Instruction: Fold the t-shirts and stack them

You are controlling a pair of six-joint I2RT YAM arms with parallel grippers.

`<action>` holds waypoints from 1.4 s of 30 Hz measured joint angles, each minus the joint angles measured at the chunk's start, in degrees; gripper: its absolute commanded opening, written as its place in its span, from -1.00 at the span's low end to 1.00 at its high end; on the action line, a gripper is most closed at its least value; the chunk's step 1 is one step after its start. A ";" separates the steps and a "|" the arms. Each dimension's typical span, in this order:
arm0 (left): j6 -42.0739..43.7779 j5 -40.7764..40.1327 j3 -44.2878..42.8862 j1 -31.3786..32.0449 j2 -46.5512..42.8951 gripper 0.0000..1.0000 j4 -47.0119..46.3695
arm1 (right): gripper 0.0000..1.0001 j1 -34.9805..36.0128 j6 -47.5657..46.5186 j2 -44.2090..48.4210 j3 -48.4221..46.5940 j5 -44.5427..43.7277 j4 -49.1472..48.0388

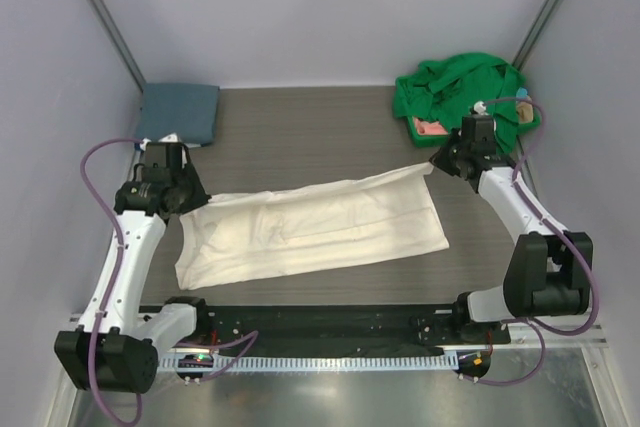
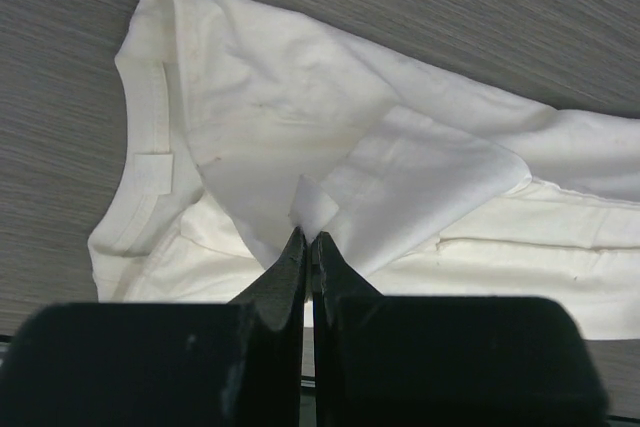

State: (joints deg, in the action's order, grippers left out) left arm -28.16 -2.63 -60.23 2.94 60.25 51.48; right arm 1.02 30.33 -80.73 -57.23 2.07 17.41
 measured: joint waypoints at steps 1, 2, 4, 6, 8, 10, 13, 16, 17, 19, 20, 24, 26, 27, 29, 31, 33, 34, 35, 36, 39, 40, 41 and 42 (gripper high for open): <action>-0.11 -0.02 0.33 0.00 -0.74 -0.99 0.24 | -0.98 -0.02 0.04 0.68 0.85 0.22 -0.09; -0.20 -0.04 0.63 0.00 -1.38 -0.99 0.35 | -0.98 -0.02 0.11 1.31 1.64 0.31 -0.04; -0.46 -0.07 0.98 0.00 -2.60 -1.00 1.01 | -0.98 -0.02 0.37 2.64 3.19 0.44 0.02; -0.98 -0.11 1.62 0.02 -4.04 -0.99 1.51 | -0.98 -0.02 1.18 4.46 5.20 0.39 -0.20; -1.53 -0.26 1.95 0.04 -5.49 -0.94 2.71 | -0.98 -0.02 2.16 6.69 7.69 0.42 -0.13; -2.14 -0.44 1.99 0.04 -6.93 -0.75 4.17 | -0.46 -0.46 3.41 8.94 10.29 0.72 -0.24; -3.50 -0.74 2.19 0.04 -10.05 -0.26 6.64 | 0.69 -1.73 5.95 12.44 14.25 0.94 -0.04; -5.90 -1.20 2.36 0.04 -14.84 0.29 9.38 | 0.84 -2.69 6.54 15.67 16.44 0.48 1.14; -6.60 -1.25 2.36 0.04 -16.31 0.32 10.12 | 0.84 -2.78 7.04 16.57 16.50 0.20 1.44; -7.93 -1.18 2.36 0.04 -19.32 0.32 11.17 | 0.82 -2.80 7.37 17.55 16.20 0.26 1.42; -8.48 -1.14 2.36 0.04 -20.31 0.30 11.37 | 0.80 -2.80 7.50 17.73 15.80 0.70 1.33; -10.71 -0.13 4.81 0.04 -23.19 0.08 9.35 | 0.75 -1.01 7.56 15.87 13.38 3.13 -0.68; -12.02 1.46 8.48 0.07 -21.51 0.04 7.13 | 0.73 2.95 6.84 12.11 10.60 3.93 -1.46; -12.63 2.12 10.36 0.22 -20.00 0.04 5.60 | 0.71 4.94 6.40 9.70 9.07 4.35 -1.81; -14.10 2.78 14.27 1.05 -15.74 0.03 2.58 | 0.68 9.01 5.29 3.19 5.62 5.57 -2.95; -16.24 2.71 17.88 2.67 -10.34 0.03 -1.16 | 0.67 11.58 4.26 -2.89 3.69 6.73 -4.13; -17.66 2.23 20.15 4.37 -5.90 0.03 -3.78 | 0.66 12.61 3.48 -7.74 3.34 7.21 -4.26; -18.49 1.79 21.11 5.07 -3.06 0.02 -5.60 | 0.65 12.72 3.17 -9.92 3.41 7.28 -3.98; -19.12 1.36 21.46 5.97 -0.92 0.01 -6.78 | 0.65 12.70 2.97 -11.52 3.63 7.13 -3.76; -19.56 0.98 21.59 6.40 1.29 0.01 -8.11 | 0.65 12.70 2.86 -12.50 3.96 7.06 -3.63; -20.79 0.04 21.81 7.15 9.03 -0.02 -13.53 | 0.65 12.70 2.73 -12.92 5.90 6.58 -4.44; -21.03 -0.20 21.79 7.32 11.19 -0.03 -14.99 | 0.65 12.76 2.69 -12.63 6.56 6.43 -5.05; -21.18 -0.48 21.79 7.50 13.62 -0.04 -16.52 | 0.65 12.87 2.73 -12.24 7.26 6.32 -5.90; -21.24 -0.66 21.62 7.67 15.91 -0.04 -17.64 | 0.64 13.05 2.73 -11.72 8.15 6.16 -6.80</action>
State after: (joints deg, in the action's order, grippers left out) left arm -49.41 -3.29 -38.61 10.61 76.16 33.85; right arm 14.06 33.06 -92.44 -49.08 8.23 10.61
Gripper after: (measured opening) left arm 0.486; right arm 0.825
